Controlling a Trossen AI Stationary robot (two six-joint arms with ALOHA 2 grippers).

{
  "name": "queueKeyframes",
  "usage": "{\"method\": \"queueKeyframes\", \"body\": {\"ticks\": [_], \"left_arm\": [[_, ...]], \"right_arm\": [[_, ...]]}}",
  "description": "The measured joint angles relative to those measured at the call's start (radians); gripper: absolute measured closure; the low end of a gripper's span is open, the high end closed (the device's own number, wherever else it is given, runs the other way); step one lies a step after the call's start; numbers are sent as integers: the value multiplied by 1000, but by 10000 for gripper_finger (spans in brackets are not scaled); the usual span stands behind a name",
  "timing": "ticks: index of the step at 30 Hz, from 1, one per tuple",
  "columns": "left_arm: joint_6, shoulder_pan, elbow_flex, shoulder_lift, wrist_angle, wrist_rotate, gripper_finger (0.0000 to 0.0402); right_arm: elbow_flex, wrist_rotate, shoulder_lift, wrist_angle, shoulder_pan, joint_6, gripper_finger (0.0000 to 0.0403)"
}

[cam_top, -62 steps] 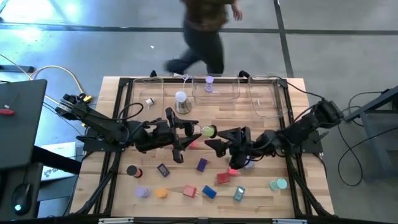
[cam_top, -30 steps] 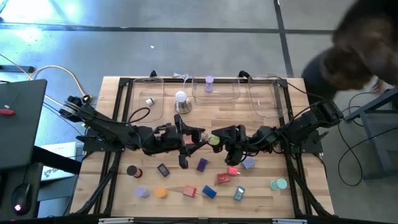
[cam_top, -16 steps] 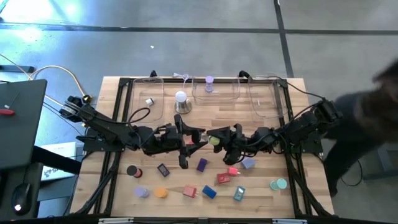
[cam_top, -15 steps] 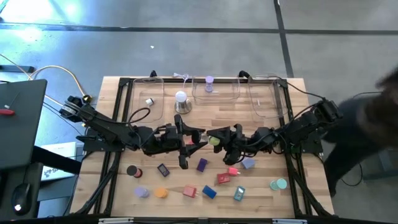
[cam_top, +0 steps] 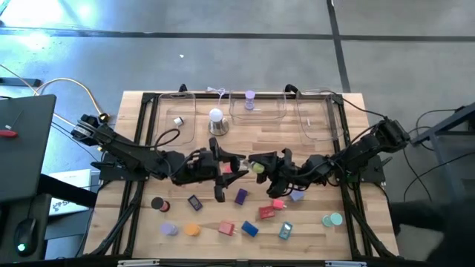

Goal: Pick & Place Office items
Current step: Put the green hourglass into the middle transparent bin

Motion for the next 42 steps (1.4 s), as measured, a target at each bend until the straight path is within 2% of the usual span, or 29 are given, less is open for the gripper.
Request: {"method": "queueKeyframes", "body": {"ticks": [6,18,38,42], "left_arm": [[14,1,0,0,-12,-30,212],[5,14,0,0,-33,-37,212],[-21,25,0,0,-51,-44,195],[-20,24,0,-1,-47,-44,196]], "right_arm": [[0,68,0,-7,-12,16,228],[-1,128,1,-23,-10,43,230],[-2,166,0,-25,-10,61,229],[-2,174,-2,-21,-9,63,216]]}}
